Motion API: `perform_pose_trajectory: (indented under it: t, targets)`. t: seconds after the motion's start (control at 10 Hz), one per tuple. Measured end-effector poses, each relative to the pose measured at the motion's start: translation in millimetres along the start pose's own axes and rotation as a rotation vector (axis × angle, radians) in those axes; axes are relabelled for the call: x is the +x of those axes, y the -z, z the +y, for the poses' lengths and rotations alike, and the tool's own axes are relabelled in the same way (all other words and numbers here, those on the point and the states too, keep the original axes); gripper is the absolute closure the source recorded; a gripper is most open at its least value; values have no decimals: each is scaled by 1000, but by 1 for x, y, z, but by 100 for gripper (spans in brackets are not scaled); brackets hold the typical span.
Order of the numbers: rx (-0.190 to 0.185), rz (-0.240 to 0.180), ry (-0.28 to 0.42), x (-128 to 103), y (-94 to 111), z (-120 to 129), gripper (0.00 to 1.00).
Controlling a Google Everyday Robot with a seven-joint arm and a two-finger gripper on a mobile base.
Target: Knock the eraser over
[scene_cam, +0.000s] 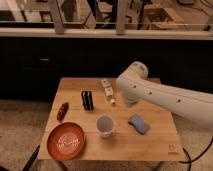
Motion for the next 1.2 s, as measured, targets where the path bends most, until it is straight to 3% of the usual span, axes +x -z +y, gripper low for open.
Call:
perform_pose_trajectory:
  t: [0.1,0.2,1.2]
  targets:
    - [5,0,17,-7,-7,-5,95]
    - [10,-2,28,-13,-13,-9,98]
    - [33,5,113,-37,-48,-42,98]
